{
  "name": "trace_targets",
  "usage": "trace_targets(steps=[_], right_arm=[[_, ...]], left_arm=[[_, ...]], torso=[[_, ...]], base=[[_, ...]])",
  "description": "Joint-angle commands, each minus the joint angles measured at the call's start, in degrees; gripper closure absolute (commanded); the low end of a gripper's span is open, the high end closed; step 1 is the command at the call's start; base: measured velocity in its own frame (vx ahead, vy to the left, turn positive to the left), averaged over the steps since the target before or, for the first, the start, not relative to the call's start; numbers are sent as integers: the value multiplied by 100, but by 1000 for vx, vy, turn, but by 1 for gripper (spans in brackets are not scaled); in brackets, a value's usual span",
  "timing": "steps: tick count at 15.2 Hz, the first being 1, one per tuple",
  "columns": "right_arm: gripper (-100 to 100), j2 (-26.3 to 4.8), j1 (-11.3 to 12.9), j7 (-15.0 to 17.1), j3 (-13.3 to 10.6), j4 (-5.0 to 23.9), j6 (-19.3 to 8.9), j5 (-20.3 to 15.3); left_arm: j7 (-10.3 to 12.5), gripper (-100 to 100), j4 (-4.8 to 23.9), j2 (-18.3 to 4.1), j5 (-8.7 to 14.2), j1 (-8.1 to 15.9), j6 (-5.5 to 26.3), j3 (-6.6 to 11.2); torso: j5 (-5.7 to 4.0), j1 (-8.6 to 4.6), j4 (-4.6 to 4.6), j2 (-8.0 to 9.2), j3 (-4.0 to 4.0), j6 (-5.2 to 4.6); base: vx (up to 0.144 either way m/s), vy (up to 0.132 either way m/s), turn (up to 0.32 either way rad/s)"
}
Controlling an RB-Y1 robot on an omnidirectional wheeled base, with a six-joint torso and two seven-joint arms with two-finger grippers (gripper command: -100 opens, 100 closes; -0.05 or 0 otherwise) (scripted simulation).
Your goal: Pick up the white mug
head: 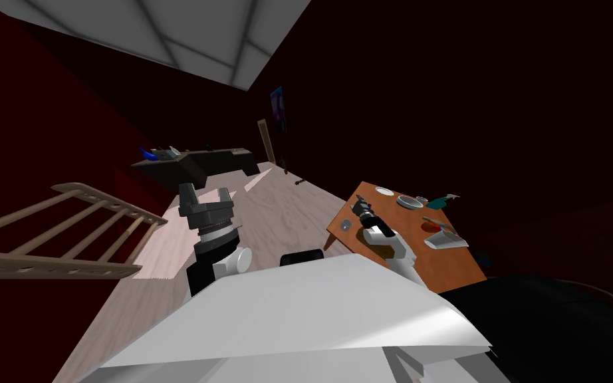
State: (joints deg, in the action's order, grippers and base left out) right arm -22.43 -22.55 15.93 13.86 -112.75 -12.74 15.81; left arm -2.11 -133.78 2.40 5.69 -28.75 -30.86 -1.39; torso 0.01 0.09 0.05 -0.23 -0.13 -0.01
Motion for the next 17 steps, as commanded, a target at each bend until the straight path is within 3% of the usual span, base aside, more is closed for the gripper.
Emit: trace_targets(steps=[1, 6, 7, 8, 10, 11, 13, 14, 15, 17], right_arm=[[-100, -66, 63, 132, 86, 137, -286, 73], [-100, -142, 104, 303, 197, 334, -868, 177], [-100, -142, 104, 303, 197, 334, -868, 177], [-100, -212, 145, 476, 309, 531, -1073, 281], [-100, -212, 145, 476, 309, 531, -1278, 281], [-100, -278, 187, 649, 419, 730, -1417, 386], [-100, -278, 187, 649, 419, 730, -1693, 386], [-100, -278, 187, 649, 419, 730, -1693, 386], [-100, -339, 228, 821, 529, 928, -1902, 491], [-100, -339, 228, 821, 529, 928, -2103, 491]], left_arm=[[0, 0, 0, 0, 0, 0, 0, 0], [0, 0, 0, 0, 0, 0, 0, 0], [0, 0, 0, 0, 0, 0, 0, 0], [0, 0, 0, 0, 0, 0, 0, 0], [0, 0, 0, 0, 0, 0, 0, 0], [0, 0, 0, 0, 0, 0, 0, 0], [0, 0, 0, 0, 0, 0, 0, 0], [0, 0, 0, 0, 0, 0, 0, 0], [0, 0, 0, 0, 0, 0, 0, 0], [0, 0, 0, 0, 0, 0, 0, 0]], torso=[[0, 0, 0, 0, 0, 0], [2, 5, 1, -5, -3, 1], [1, 2, 1, -4, -3, 1], [0, -2, 0, 1, 0, 1], [1, 1, 1, -4, -2, 1], [1, 1, 1, -3, -2, 1], [1, 3, 3, -12, -7, 1], [1, 2, 3, -10, -7, 1], [1, 0, 1, -3, -3, 1], [0, 3, 2, -7, -4, 1]], base=[[71, 45, -43], [52, 35, -23], [31, 14, -3], [48, 28, -27], [60, 33, -30], [71, 37, -29], [78, 35, -33], [38, 23, -1], [51, 27, -38], [67, 40, -25]])
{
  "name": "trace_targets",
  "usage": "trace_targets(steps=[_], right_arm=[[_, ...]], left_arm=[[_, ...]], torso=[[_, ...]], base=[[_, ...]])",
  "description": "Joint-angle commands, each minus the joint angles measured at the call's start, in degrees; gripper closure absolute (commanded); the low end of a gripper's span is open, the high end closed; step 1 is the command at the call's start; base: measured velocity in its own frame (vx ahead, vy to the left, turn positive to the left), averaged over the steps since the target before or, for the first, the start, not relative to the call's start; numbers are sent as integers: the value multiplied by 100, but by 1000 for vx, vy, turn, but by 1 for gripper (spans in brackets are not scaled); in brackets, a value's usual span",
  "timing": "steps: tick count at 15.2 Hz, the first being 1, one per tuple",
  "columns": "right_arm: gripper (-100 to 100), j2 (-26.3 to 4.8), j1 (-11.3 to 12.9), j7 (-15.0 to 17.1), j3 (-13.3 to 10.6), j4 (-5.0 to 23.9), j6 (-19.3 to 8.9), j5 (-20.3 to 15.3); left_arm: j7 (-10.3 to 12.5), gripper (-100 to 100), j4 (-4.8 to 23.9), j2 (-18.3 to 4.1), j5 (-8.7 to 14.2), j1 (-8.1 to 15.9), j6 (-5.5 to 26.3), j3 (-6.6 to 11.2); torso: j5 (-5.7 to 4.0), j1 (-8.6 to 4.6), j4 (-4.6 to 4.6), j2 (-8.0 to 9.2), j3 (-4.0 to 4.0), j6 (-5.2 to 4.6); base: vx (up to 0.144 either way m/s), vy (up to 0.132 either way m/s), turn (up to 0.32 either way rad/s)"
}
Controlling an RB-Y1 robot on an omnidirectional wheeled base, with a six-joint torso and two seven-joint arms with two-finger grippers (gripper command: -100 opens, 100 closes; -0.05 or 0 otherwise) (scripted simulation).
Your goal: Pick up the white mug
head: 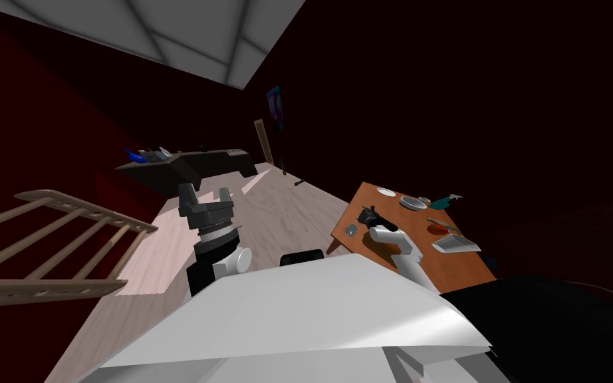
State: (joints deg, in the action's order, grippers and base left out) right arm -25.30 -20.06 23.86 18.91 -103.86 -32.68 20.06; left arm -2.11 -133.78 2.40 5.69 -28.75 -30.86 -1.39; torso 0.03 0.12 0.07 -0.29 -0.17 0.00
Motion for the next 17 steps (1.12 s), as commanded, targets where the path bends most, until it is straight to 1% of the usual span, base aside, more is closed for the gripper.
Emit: trace_targets(steps=[1, 3, 4, 5, 7, 8, 10, 11, 12, 14, 15, 16, 17], right_arm=[[-100, -109, 22, 199, 132, 237, -286, 170], [-100, -109, 22, 199, 132, 237, -491, 170], [-100, -109, 22, 199, 132, 237, -514, 170], [-100, -161, 63, 367, 239, 434, -712, 272], [-100, -161, 63, 367, 239, 434, -914, 272], [-100, -210, 104, 533, 344, 628, -1046, 373], [-100, -210, 104, 533, 344, 628, -1253, 373], [-100, -210, 104, 533, 344, 628, -1307, 373], [-100, -256, 143, 695, 446, 819, -1481, 472], [-100, -256, 143, 695, 446, 819, -1680, 472], [-100, -256, 143, 695, 446, 819, -1691, 472], [-100, -298, 182, 853, 546, 1007, -1877, 568], [-100, -298, 182, 853, 546, 1007, -1982, 568]], left_arm=[[0, 0, 0, 0, 0, 0, 0, 0], [0, 0, 0, 0, 0, 0, 0, 0], [0, 0, 0, 0, 0, 0, 0, 0], [0, 0, 0, 0, 0, 0, 0, 0], [0, 0, 0, 0, 0, 0, 0, 0], [0, 0, 0, 0, 0, 0, 0, 0], [0, 0, 0, 0, 0, 0, 0, 0], [0, 0, 0, 0, 0, 0, 0, 0], [0, 0, 0, 0, 0, 0, 0, 0], [0, 0, 0, 0, 0, 0, 0, 0], [0, 0, 0, 0, 0, 0, 0, 0], [0, 0, 0, 0, 0, 0, 0, 0], [0, 0, 0, 0, 0, 0, 0, 0]], torso=[[0, 0, 0, 0, 0, 0], [0, 1, 1, -5, -3, 0], [0, -1, 1, -3, -2, 0], [0, -4, -1, 3, 2, 1], [-1, -2, 0, -1, 0, -1], [0, -2, 0, 1, 0, 0], [0, -2, 1, -7, -4, 0], [-1, -3, 1, -5, -3, 0], [-1, -7, 0, 1, 0, 1], [-2, -7, 0, -2, -1, 0], [-1, -7, 0, -1, -1, 0], [-2, -9, -1, 4, 2, 0], [-2, -9, -1, 3, 2, -1]], base=[[72, 46, -30], [74, 37, -30], [40, 20, 1], [58, 28, -26], [65, 35, -29], [74, 39, -25], [80, 31, -24], [41, 13, -1], [59, 18, -21], [68, 24, -26], [42, 11, 0], [59, 16, -20], [76, 24, -32]])
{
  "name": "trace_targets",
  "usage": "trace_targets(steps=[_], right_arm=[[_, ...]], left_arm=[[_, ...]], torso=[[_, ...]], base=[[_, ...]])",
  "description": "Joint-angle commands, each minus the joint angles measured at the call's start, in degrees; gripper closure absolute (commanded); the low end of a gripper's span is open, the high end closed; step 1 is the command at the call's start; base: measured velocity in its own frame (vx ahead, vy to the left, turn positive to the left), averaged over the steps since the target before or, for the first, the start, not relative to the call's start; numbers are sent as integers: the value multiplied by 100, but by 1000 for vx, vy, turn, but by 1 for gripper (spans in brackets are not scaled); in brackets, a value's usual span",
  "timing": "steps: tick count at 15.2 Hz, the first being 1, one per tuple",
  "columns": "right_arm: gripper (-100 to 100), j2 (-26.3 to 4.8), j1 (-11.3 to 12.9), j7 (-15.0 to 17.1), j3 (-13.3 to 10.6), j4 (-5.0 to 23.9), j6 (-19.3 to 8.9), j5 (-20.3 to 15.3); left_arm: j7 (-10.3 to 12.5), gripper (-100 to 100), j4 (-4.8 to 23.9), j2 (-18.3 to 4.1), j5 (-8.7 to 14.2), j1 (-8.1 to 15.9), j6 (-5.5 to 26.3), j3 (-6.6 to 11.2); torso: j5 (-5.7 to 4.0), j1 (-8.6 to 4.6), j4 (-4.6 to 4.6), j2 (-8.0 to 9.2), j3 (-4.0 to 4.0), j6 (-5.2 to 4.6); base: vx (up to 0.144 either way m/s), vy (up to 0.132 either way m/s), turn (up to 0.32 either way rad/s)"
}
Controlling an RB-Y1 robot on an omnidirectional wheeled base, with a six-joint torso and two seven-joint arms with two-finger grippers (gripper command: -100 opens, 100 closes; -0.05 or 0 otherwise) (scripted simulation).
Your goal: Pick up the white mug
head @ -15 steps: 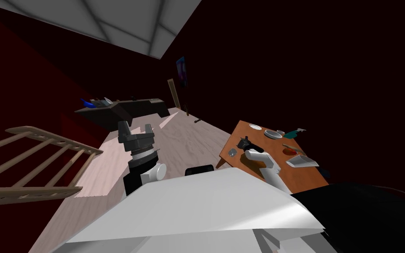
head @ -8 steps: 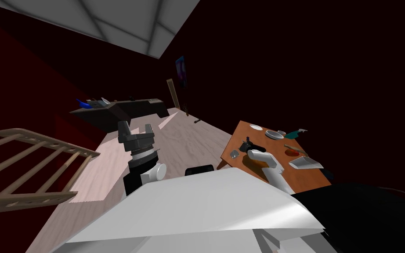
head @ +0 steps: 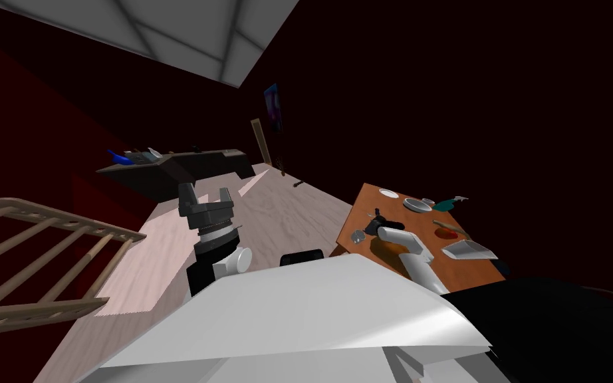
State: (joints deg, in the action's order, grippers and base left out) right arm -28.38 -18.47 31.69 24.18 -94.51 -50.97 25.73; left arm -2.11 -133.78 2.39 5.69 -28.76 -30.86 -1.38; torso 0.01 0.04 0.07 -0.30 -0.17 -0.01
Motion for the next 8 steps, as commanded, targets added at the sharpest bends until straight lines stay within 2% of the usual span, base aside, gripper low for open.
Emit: trace_targets(steps=[1, 2, 4, 5, 7, 8], right_arm=[[-100, 10, 23, 70, 19, 72, -236, 1], [-100, -30, 59, 222, 116, 254, -392, 94], [-100, -30, 59, 222, 116, 254, -597, 94], [-100, -68, 94, 368, 209, 431, -731, 182], [-100, -68, 94, 368, 209, 431, -944, 182], [-100, -102, 127, 507, 298, 601, -1102, 266]], left_arm=[[0, 0, 0, 0, 0, 0, 0, 0], [0, 0, 0, 0, 0, 0, 0, 0], [0, 0, 0, 0, 0, 0, 0, 0], [0, 0, 0, 0, 0, 0, 0, 0], [0, 0, 0, 0, 0, 0, 0, 0], [0, 0, 0, 0, 0, 0, 0, 0]], torso=[[0, 0, 0, 0, 0, 0], [0, 0, 0, 1, 0, 1], [0, 2, 2, -8, -5, 0], [0, 0, 2, -6, -4, 2], [0, -2, 2, -8, -5, 0], [-1, -3, 1, -3, -2, 1]], base=[[63, 20, -18], [84, 26, -31], [85, 22, -21], [80, 15, -21], [73, 12, -18], [85, 15, -28]])
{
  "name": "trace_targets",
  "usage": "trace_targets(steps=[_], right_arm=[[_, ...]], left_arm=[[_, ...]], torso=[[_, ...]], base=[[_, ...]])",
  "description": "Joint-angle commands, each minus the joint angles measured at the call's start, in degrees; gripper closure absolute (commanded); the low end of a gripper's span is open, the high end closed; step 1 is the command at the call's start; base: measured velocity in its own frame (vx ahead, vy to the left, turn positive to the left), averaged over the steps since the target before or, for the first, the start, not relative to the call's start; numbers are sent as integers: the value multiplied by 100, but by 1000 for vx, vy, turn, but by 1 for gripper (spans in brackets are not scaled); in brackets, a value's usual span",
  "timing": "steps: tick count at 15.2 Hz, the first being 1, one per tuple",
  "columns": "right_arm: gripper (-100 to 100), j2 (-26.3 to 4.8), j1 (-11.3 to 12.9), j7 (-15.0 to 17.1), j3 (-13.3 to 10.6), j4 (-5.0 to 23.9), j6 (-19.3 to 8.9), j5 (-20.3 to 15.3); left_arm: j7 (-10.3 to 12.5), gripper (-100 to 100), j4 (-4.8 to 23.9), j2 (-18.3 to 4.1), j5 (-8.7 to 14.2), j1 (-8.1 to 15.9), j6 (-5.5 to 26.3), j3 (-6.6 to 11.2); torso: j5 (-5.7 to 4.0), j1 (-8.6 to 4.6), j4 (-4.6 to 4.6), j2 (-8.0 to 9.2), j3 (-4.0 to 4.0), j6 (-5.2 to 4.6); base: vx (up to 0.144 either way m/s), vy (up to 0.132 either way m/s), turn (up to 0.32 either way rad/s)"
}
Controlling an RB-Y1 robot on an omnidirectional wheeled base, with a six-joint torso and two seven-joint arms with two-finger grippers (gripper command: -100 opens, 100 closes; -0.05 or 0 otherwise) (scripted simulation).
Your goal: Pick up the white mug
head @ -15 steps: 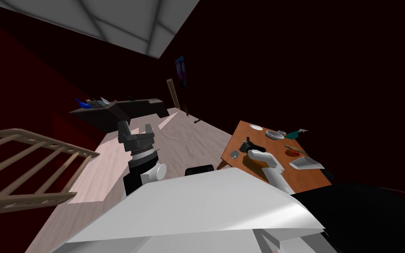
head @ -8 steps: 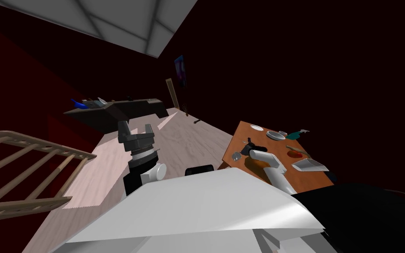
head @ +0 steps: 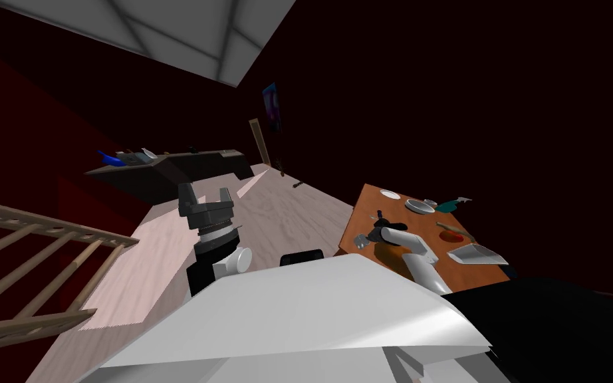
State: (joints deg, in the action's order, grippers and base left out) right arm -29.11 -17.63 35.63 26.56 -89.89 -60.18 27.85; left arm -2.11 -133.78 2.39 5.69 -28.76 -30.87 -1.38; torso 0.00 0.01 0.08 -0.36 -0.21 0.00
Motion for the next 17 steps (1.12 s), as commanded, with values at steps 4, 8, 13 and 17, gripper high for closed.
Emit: trace_targets(steps=[4, 8, 13, 17], right_arm=[[-100, -61, 73, 245, 145, 300, -625, 133], [-100, -90, 101, 369, 225, 454, -965, 207], [-100, -139, 149, 589, 369, 732, -1496, 339], [-100, -176, 184, 769, 487, 964, -1935, 446]], left_arm=[[0, 0, 0, 0, 0, 0, 0, 0], [0, 0, 0, 0, 0, 0, 0, 0], [0, 0, 0, 0, 0, 0, 0, 0], [0, 0, 0, 0, 0, 0, 0, 0]], torso=[[0, -3, 0, -1, -1, 0], [-1, -9, 0, 1, 0, 0], [-1, -6, 1, -5, -3, 1], [-2, -10, 0, -1, -1, 1]], base=[[83, 9, -19], [71, -2, -15], [85, 1, -17], [80, -10, -16]])
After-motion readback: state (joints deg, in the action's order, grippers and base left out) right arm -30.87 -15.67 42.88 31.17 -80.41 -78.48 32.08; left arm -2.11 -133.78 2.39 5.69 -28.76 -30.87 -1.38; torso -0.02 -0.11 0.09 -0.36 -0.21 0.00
